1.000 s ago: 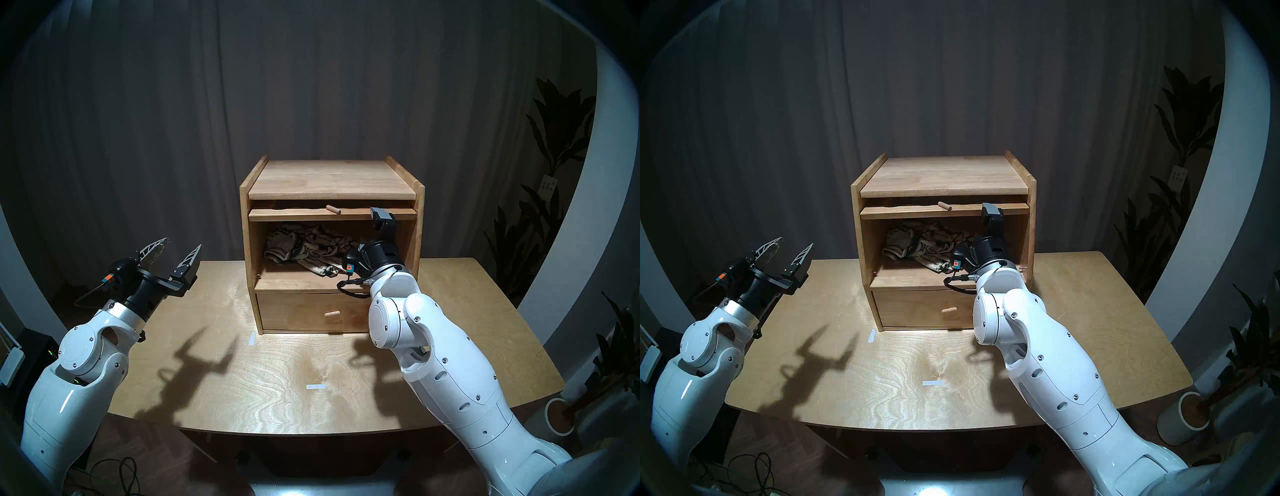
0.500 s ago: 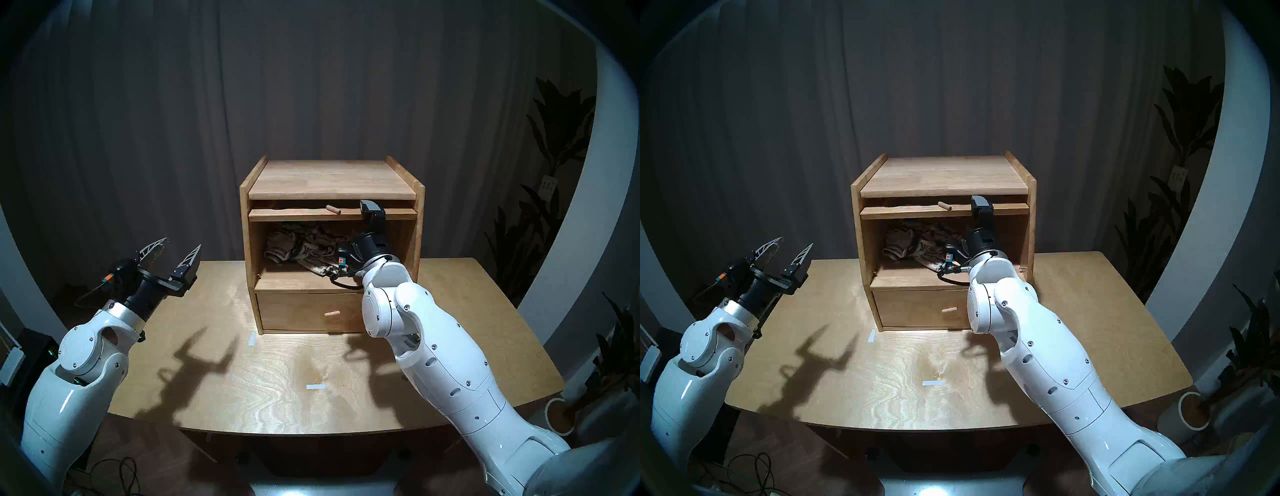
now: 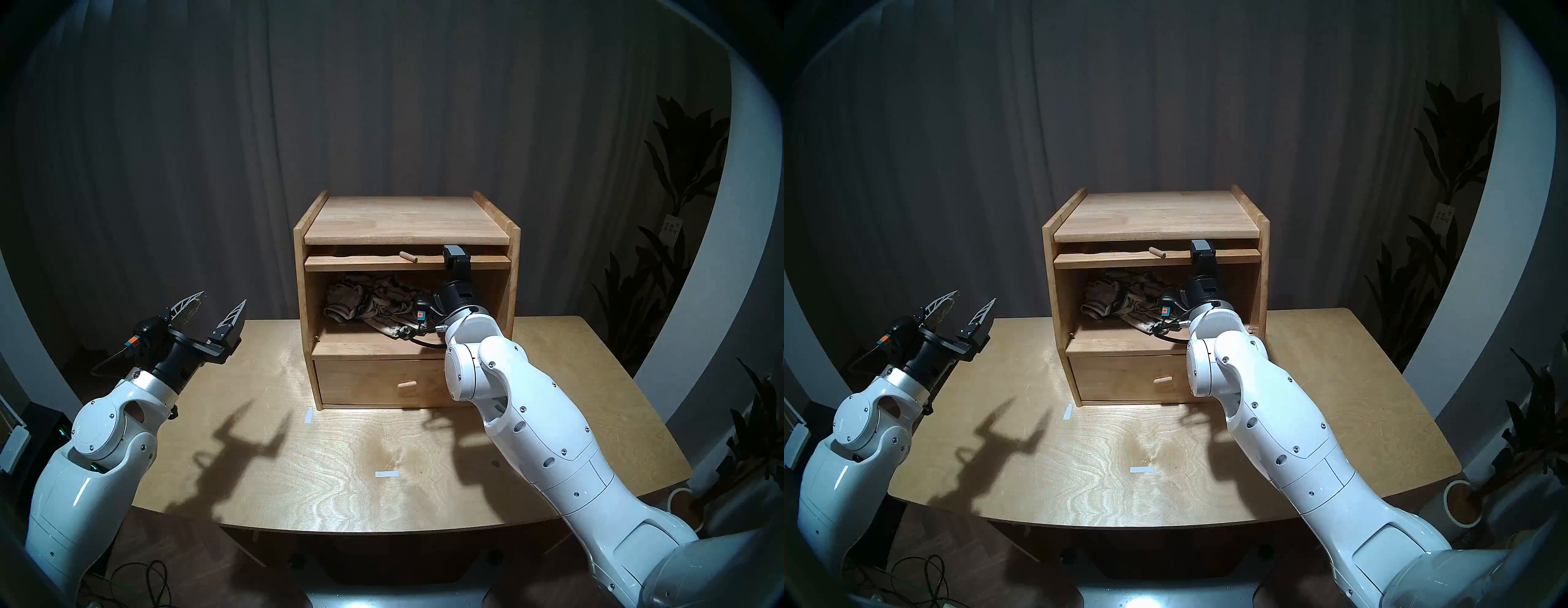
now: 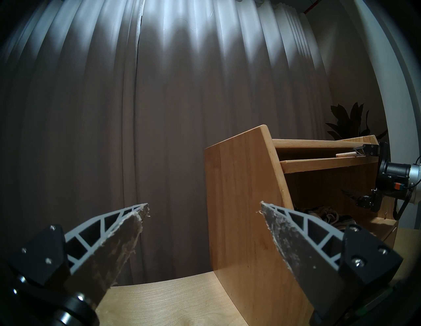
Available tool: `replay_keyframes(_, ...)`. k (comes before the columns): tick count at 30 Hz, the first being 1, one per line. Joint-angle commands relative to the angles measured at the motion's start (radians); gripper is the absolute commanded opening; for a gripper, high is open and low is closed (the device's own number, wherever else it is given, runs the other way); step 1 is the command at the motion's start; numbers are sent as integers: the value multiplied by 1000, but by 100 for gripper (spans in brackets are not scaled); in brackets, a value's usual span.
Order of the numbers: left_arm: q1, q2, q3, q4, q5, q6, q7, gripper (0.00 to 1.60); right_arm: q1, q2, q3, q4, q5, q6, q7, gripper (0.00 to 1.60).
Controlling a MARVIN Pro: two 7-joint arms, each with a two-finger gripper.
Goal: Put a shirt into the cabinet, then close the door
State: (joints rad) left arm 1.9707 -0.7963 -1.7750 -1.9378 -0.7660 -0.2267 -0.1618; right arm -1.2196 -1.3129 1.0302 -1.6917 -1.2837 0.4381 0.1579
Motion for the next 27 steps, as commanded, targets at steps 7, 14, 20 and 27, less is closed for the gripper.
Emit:
replay_keyframes(7, -7, -1, -13, -11, -1, -9, 2, 160, -29, -7, -1, -67, 0, 31, -2, 0)
replay_keyframes(14, -7, -1, -13, -11, -1, -9, 2, 160, -53, 3, -4, -107, -13, 62, 3, 0)
replay_keyframes(20, -7, -1, -13, -11, -1, -9, 2, 160, -66, 8, -7, -137, -24, 84, 13, 0)
replay_keyframes(27, -7, -1, -13, -11, 0, -9, 2, 160, -63, 6, -17, -146, -38, 92, -1, 0)
